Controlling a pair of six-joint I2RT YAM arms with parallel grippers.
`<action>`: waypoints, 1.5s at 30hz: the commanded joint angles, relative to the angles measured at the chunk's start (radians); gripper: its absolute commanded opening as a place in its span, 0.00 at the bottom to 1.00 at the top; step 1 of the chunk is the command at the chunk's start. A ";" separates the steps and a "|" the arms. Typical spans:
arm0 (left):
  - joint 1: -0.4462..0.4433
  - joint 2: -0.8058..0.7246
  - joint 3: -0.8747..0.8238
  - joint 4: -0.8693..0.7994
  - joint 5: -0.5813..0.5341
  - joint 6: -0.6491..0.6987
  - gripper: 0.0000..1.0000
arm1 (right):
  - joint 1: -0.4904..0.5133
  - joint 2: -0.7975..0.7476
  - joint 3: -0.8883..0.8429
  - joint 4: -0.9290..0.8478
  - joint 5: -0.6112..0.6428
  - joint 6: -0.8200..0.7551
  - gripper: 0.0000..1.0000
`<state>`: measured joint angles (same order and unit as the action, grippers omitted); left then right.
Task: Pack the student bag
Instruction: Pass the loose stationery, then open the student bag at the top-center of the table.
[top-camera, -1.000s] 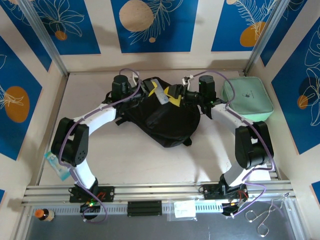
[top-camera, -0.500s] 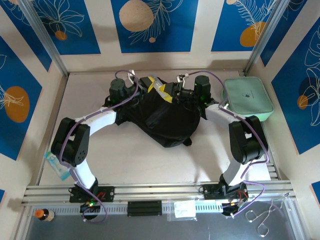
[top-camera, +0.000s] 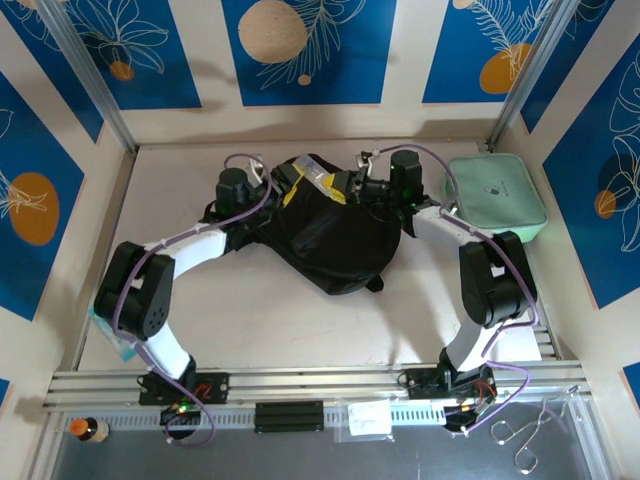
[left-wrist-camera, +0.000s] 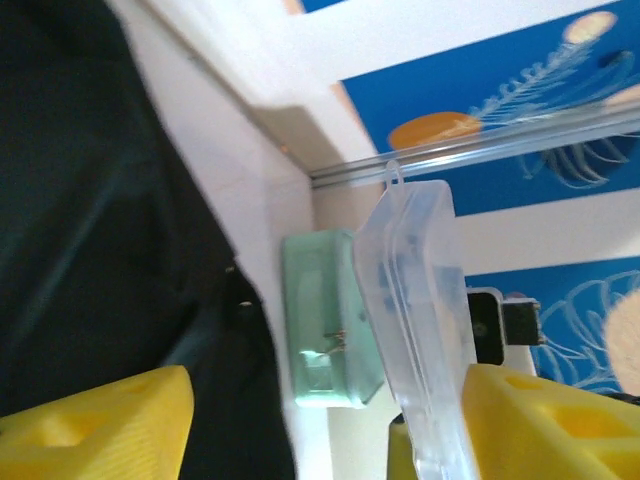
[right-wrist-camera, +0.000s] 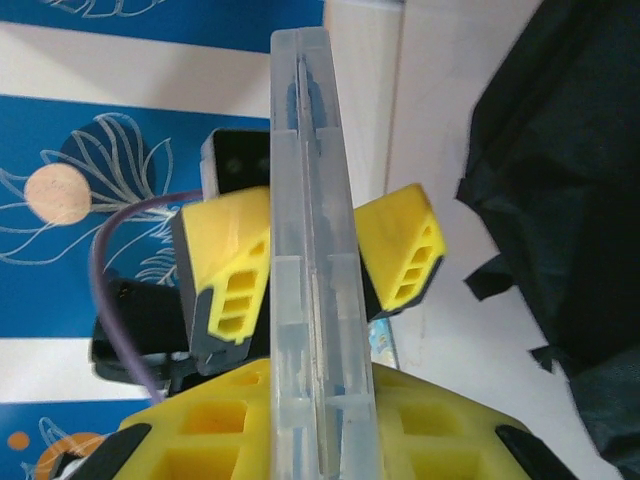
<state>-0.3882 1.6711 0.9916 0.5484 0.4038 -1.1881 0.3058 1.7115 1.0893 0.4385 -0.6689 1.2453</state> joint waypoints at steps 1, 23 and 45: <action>-0.003 -0.051 0.048 -0.315 -0.081 0.279 0.74 | -0.030 -0.040 -0.036 -0.159 0.048 -0.091 0.11; -0.154 0.224 0.305 -0.661 -0.059 0.696 0.22 | -0.069 -0.096 0.061 -0.651 0.217 -0.294 0.07; -0.213 0.200 0.299 -0.654 0.077 0.864 0.16 | -0.008 0.031 0.259 -1.134 0.262 -0.331 0.04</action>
<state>-0.5873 1.8862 1.2747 -0.0944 0.4179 -0.3630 0.3000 1.7721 1.3392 -0.5415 -0.4347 0.9360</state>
